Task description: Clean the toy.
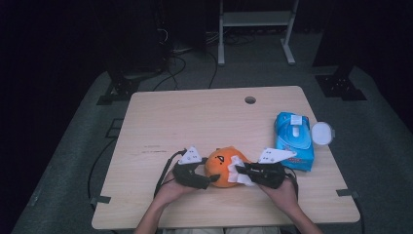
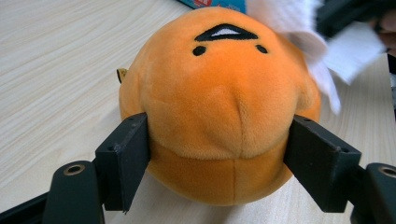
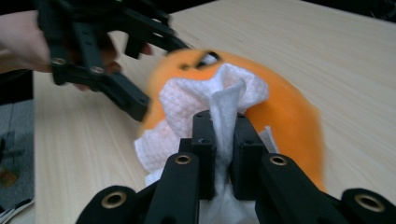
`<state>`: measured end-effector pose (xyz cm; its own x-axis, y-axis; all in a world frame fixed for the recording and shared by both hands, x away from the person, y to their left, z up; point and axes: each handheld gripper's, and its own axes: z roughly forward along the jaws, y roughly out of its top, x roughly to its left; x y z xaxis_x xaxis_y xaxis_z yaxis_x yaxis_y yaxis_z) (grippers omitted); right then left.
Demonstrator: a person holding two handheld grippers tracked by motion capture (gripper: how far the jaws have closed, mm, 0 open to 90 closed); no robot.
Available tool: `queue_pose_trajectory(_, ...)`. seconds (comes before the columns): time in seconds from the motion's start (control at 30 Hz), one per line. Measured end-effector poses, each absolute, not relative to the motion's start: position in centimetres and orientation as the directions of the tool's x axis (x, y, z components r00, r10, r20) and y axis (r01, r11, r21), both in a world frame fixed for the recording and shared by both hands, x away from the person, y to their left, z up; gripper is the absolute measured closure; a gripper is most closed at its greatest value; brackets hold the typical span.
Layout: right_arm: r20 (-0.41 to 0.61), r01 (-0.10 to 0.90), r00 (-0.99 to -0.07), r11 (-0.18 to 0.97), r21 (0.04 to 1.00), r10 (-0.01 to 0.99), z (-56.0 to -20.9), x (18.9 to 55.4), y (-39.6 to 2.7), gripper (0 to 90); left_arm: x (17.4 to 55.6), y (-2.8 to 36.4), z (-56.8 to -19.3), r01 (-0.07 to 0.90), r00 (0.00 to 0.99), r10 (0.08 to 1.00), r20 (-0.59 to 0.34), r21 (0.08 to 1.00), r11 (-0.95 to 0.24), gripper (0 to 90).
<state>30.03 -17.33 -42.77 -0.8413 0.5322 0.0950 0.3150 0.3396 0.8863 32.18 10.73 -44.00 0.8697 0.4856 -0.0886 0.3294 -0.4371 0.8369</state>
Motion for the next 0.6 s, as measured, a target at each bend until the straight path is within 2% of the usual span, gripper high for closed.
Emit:
queue_pose_trajectory(0.07, 0.053, 0.28, -0.852, 0.367, 0.887, 0.521, -42.4, 30.0, -16.6, 81.1, 32.2, 10.9, -44.0, 0.342, 0.865, 0.49, -0.105, 0.839, -0.424, 25.2)
queue_pose_trajectory(0.17, 0.071, 0.309, -0.828, 0.347, 0.885, 0.556, -42.6, 30.6, -17.5, 81.2, 32.4, 10.9, -44.1, 0.384, 0.852, 0.498, -0.164, 0.842, -0.379, 18.1)
queue_pose_trajectory(0.23, 0.081, 0.322, -0.819, 0.339, 0.884, 0.568, -42.7, 30.7, -17.9, 81.2, 32.4, 10.7, -44.1, 0.393, 0.848, 0.5, -0.178, 0.843, -0.367, 17.5)
queue_pose_trajectory(0.3, 0.073, 0.314, -0.823, 0.345, 0.885, 0.563, -42.6, 30.1, -17.6, 81.2, 32.3, 10.3, -44.0, 0.375, 0.845, 0.514, -0.149, 0.849, -0.371, 23.6)
queue_pose_trajectory(0.37, 0.081, 0.294, -0.853, 0.348, 0.89, 0.515, -42.3, 29.5, -16.5, 81.3, 32.1, 10.2, -43.9, 0.359, 0.853, 0.505, -0.133, 0.851, -0.382, 27.2)
queue_pose_trajectory(0.43, 0.063, 0.274, -0.867, 0.366, 0.889, 0.495, -41.9, 29.2, -15.7, 81.3, 31.9, 10.1, -43.8, 0.346, 0.857, 0.502, -0.116, 0.851, -0.395, 29.4)
queue_pose_trajectory(0.5, 0.044, 0.27, -0.854, 0.37, 0.889, 0.518, -41.8, 29.6, -15.9, 81.2, 31.8, 10.0, -43.7, 0.345, 0.858, 0.501, -0.115, 0.851, -0.395, 29.3)
queue_pose_trajectory(0.6, 0.049, 0.307, -0.813, 0.355, 0.883, 0.581, -42.2, 30.3, -17.5, 81.2, 32.1, 9.9, -43.8, 0.397, 0.839, 0.515, -0.176, 0.845, -0.359, 20.9)
